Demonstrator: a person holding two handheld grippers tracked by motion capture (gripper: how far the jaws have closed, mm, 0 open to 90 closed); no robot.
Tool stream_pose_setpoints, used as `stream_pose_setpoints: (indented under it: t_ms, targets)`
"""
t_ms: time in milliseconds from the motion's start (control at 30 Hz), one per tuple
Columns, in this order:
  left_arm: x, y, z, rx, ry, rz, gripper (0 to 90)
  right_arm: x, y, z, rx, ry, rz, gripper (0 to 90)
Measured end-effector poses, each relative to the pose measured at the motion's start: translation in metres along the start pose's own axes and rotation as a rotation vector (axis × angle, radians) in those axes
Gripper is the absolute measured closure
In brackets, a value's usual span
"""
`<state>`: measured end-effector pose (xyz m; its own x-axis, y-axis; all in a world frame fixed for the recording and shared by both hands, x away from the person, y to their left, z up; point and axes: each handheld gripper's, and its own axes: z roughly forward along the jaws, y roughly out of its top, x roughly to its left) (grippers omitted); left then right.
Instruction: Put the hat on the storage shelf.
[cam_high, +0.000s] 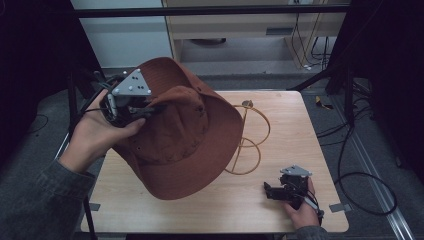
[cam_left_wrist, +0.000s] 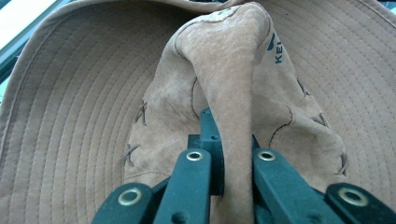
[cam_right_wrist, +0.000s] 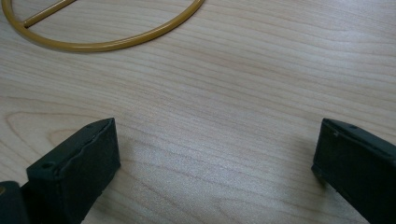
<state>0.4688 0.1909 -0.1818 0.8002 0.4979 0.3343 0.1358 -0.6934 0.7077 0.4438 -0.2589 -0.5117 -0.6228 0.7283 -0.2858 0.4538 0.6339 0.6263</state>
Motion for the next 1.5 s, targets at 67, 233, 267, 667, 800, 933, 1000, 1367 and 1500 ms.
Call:
stream_pose_setpoints:
  t_ms: [67,233,267,667,800,933,1000,1367,1500]
  targets:
    - [-0.001,0.006,0.003,-0.003,-0.001,0.004,88.5,0.000,0.000,0.000,0.001,0.000,0.000,0.6]
    - [-0.003,0.023,0.018,-0.009,-0.019,0.016,88.5,0.000,0.000,0.000,0.000,0.004,-0.001,0.6]
    - [-0.004,0.026,0.021,-0.010,-0.023,0.018,88.5,0.000,0.000,0.000,-0.001,0.000,0.000,0.6]
    - [-0.007,0.070,0.071,-0.009,-0.060,0.048,88.5,0.000,0.000,0.000,-0.001,0.006,-0.001,0.7]
    - [-0.003,0.080,0.090,0.000,-0.062,0.050,88.5,0.000,0.000,0.000,-0.003,0.007,-0.003,0.7]
    - [0.000,0.087,0.105,0.003,-0.075,0.042,88.5,0.000,0.000,0.000,-0.004,0.006,-0.003,0.7]
    - [-0.001,0.091,0.110,0.004,-0.078,0.042,88.5,0.000,0.000,0.000,-0.004,0.007,-0.002,0.7]
    - [-0.009,0.104,0.134,0.013,-0.097,0.039,88.3,0.000,0.000,0.000,-0.003,0.006,-0.004,0.7]
    - [-0.011,0.107,0.146,0.024,-0.111,0.036,88.3,0.000,0.000,0.000,-0.003,0.006,-0.004,0.7]
